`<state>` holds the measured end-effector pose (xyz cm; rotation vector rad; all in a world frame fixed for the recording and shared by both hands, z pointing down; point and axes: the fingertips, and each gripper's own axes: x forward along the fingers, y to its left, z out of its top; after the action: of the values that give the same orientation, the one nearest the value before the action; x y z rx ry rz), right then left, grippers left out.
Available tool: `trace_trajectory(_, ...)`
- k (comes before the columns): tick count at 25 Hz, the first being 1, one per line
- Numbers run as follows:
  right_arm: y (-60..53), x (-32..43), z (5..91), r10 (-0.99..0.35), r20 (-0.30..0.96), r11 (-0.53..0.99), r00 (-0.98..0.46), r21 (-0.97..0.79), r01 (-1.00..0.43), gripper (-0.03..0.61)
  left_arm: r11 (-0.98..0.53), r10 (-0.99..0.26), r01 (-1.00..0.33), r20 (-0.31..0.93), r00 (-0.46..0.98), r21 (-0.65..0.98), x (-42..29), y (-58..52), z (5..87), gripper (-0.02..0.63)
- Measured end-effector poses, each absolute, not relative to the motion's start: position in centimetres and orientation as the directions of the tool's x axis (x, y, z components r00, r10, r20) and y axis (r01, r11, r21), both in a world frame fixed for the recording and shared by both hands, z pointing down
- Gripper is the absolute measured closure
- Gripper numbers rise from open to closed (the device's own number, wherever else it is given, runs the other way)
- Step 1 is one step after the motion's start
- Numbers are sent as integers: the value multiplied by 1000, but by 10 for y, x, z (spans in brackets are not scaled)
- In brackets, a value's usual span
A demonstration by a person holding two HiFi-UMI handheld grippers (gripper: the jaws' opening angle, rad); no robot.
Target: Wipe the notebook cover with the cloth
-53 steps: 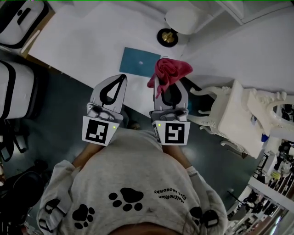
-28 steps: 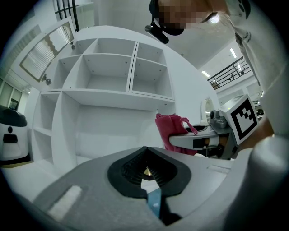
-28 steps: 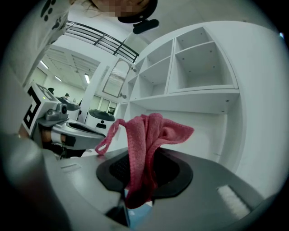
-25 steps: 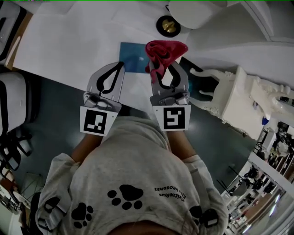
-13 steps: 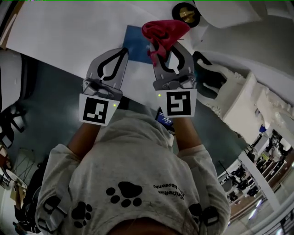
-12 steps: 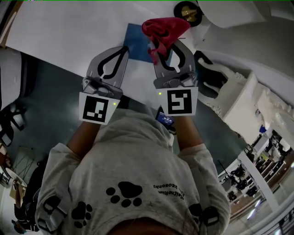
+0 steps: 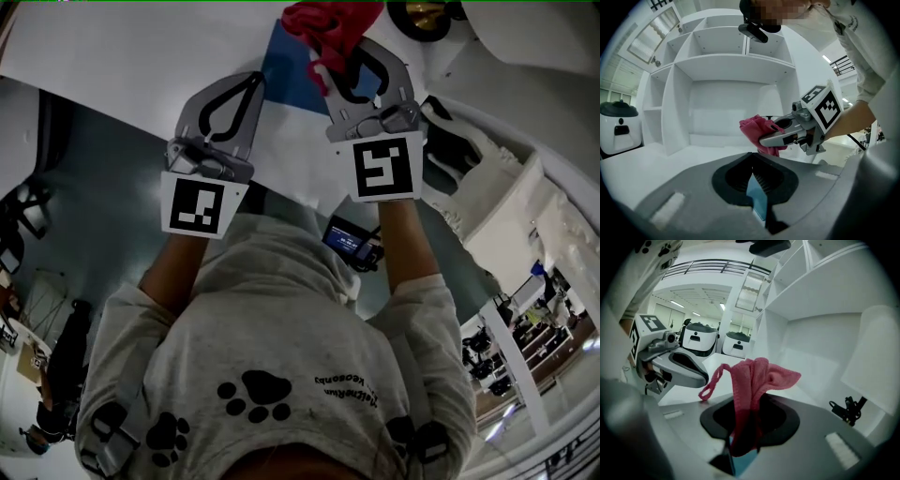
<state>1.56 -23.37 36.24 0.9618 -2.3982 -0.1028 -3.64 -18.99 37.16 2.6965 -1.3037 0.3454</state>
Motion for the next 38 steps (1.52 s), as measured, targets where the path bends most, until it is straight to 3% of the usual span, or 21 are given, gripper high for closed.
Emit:
trace_trajectory(6,-243,5,401,-545,564,832,-620,271,-485,482,-603,-760,-798,293,581,17,-43,-199,393,615)
trace_trajectory(10,-242,10,441,-434,701,892,-566,245,-380,483,-597,-758,-802,317,570,14,-40,-205,407,615)
trace_trajectory(19,-232,-4,475,-249,831,957,-497,134,-256,485,-621,-716,-783,389,579,23,-35,-198,429,615)
trace_trajectory(38,-233,-21,492,-92,933,985,-349,32,-172,491,-651,-545,-750,618,566,114,-35,-163,481,615)
